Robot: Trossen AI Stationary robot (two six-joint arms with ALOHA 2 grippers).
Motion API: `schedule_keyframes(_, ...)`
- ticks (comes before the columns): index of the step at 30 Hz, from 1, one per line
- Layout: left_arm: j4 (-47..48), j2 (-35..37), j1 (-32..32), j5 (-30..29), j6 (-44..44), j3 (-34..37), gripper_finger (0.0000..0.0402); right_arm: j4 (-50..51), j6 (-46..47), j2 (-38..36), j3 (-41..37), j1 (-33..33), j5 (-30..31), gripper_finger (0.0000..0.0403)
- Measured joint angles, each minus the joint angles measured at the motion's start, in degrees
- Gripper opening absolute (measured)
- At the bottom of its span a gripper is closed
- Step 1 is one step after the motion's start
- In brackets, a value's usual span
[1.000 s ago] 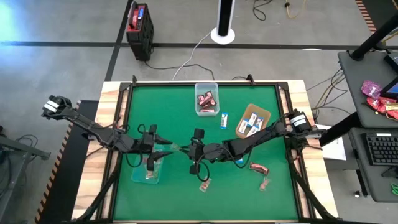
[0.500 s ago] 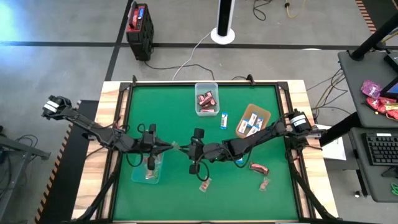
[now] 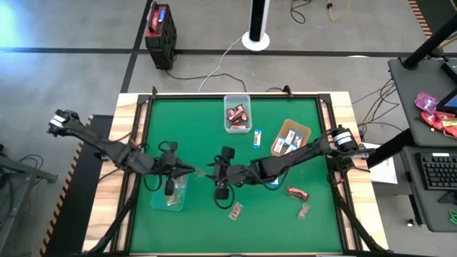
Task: Sort candy by brand, put in halloween buckets
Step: Put the green gummy candy into the blue bin
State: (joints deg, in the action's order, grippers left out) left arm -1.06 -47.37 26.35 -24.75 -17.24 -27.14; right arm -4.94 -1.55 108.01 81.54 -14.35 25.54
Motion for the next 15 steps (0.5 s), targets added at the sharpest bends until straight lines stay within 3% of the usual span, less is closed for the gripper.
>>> schedule_keyframes(7,42.49,-1.97,2.99,0.81,-12.89,-16.90,0.0000,8.31,3.16,-0.02,3.70,0.00,0.00,0.0200)
schedule_keyframes(12,54.10,-4.51,5.74,10.38,-20.59,-21.28,0.0000,9.60,4.73,-0.02,3.56,-0.02,-0.02,0.0206)
schedule_keyframes(15,56.78,-6.01,6.69,12.28,-24.96,-20.48,0.0000,9.83,5.45,-0.02,3.09,-0.02,-0.02,0.0206)
